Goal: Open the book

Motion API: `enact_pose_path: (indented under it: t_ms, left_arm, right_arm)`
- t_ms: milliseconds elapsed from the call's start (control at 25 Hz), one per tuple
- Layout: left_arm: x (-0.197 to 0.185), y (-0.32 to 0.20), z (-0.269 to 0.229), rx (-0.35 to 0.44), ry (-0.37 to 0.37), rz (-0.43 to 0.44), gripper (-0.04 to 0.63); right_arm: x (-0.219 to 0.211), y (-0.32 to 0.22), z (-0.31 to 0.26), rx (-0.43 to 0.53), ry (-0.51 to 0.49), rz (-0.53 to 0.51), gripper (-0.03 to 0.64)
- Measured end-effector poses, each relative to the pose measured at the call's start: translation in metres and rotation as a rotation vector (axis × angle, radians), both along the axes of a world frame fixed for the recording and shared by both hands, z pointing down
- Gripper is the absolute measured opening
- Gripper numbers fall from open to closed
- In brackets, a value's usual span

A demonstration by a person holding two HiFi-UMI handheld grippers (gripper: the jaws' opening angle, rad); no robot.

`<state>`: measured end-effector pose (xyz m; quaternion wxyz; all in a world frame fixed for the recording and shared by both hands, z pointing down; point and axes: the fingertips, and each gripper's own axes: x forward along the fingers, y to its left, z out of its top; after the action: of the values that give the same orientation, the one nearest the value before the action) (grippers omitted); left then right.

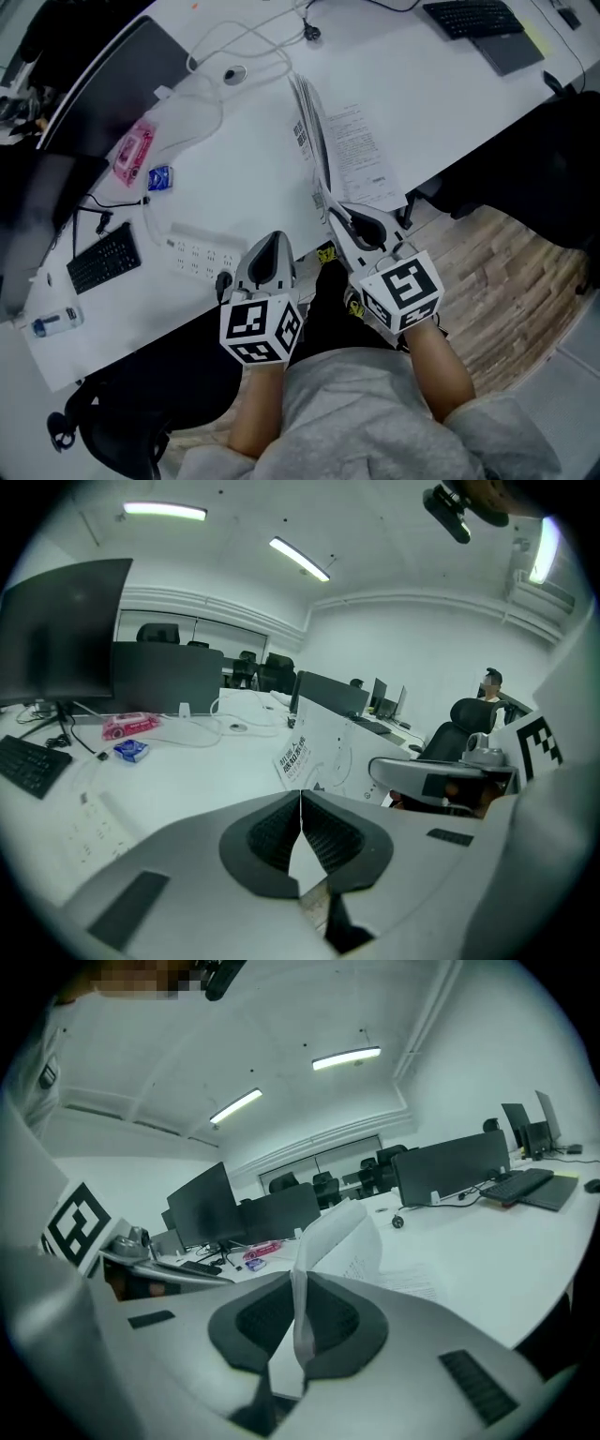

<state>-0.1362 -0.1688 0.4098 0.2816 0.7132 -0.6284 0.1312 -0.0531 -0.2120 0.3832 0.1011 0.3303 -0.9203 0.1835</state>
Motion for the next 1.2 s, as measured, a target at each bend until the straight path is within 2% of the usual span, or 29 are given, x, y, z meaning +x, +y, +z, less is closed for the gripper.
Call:
enact_pose_path:
  t_ms: [240,400,600,840,1040,1200]
  left_arm:
    - [-0.031,0.031,-0.021,0.036,-0.006,-0.078,0.011]
    - [-0.049,0.048,-0.026,0.044,-0.018,-0.118,0.011]
    - [-0.064,0.066,-0.026,0.036,-0.020,-0.158,0.011]
    - [-0.076,0.073,-0.031,0.034,-0.042,-0.168,0.011]
    - [-0.078,0.072,-0.028,0.026,-0.043,-0.167,0.011]
    - [-0.077,0.070,-0.029,0.028,-0.046,-0.159,0.011]
  right_arm:
    - [-0.043,0.026,0.001,0.044,0.066,-0.113,0.044]
    - [-0.076,0.041,0.016,0.036,0.106,-0.200,0.044]
    - [-0.103,0.054,0.037,-0.023,0.118,-0.258,0.046]
    - [-0.121,0.065,0.076,-0.129,0.155,-0.310,0.046]
    - [-0.132,0.075,0.112,-0.207,0.231,-0.355,0.046]
    - [-0.136,0.081,0.127,-0.291,0.212,-0.363,0.056]
